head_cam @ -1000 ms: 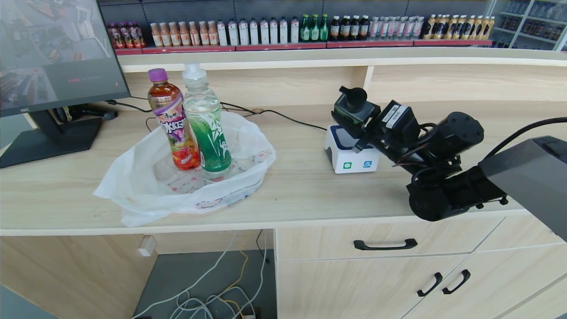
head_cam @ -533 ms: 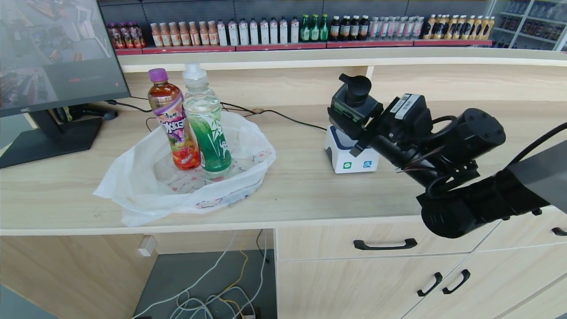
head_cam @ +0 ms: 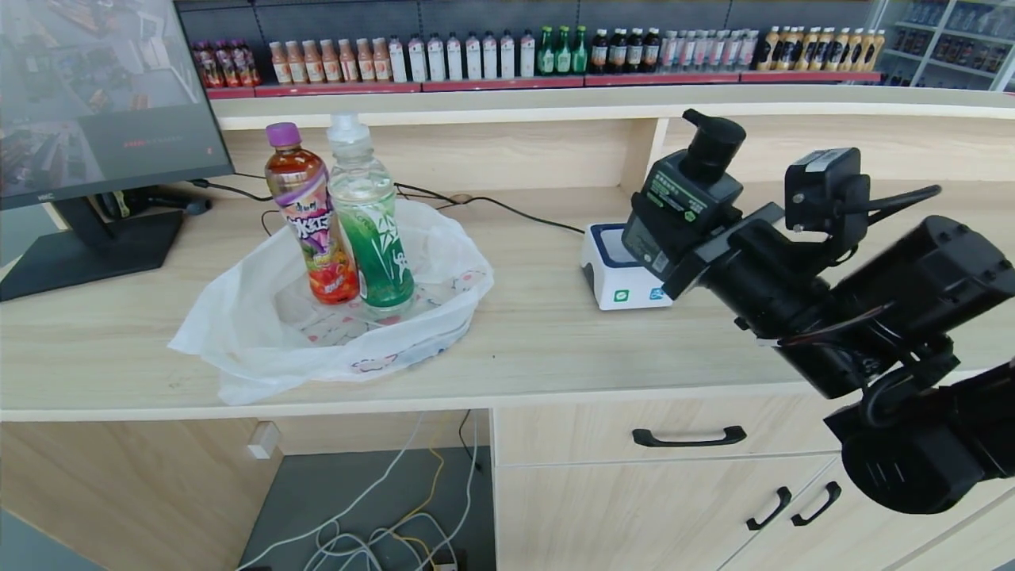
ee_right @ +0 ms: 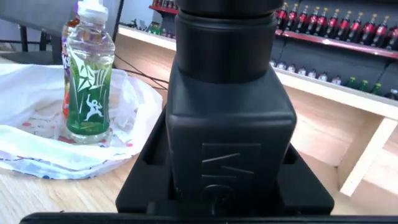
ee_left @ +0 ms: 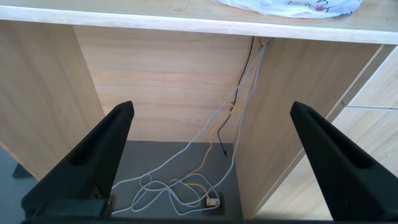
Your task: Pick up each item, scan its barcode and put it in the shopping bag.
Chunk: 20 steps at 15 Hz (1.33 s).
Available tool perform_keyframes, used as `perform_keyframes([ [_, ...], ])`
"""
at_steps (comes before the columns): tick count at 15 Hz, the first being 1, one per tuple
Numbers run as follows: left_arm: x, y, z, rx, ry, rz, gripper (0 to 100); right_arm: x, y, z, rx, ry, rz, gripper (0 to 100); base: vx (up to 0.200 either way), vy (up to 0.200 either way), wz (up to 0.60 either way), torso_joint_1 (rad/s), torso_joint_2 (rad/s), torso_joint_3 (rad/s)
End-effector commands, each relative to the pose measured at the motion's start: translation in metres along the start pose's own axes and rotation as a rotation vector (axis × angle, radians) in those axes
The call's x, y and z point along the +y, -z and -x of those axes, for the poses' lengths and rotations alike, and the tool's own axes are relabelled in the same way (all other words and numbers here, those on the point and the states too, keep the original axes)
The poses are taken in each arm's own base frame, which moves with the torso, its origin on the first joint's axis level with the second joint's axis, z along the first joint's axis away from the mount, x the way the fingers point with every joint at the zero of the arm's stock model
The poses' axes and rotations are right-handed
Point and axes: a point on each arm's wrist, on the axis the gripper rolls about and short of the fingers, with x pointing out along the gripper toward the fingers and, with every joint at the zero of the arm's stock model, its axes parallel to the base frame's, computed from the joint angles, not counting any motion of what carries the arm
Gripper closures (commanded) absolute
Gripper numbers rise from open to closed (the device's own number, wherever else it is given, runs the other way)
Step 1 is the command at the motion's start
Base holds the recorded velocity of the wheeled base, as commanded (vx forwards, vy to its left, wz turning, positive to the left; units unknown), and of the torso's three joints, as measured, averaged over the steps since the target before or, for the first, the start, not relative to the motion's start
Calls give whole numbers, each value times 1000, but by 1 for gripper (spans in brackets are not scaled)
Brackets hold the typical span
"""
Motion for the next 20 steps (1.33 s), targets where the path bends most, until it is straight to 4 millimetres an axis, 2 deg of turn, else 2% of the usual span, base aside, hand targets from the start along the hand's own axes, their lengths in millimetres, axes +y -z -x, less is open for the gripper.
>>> perform_keyframes([
  [1,0,0,0,1,1,1,0,9,-15,4,-22,49,-53,100,0,0,0,0,0,0],
  [3,0,0,0,1,-1,1,0,17,-16,16,27,198,-125,100,0,0,0,0,0,0],
  [10,0,0,0,0,2,1,0,17,-24,29,28,213,-195,100,0,0,0,0,0,0],
  [12,0,0,0,0,1,1,0,16,-27,31,21,213,-196,100,-200,0,0,5,0,5],
  [16,0,0,0,0,2,-2,0,16,-29,35,22,213,-195,100,0,0,0,0,0,0],
  [20,0,0,0,0,1,-2,0,16,-30,38,28,213,-196,100,0,200,0,3,6,1],
])
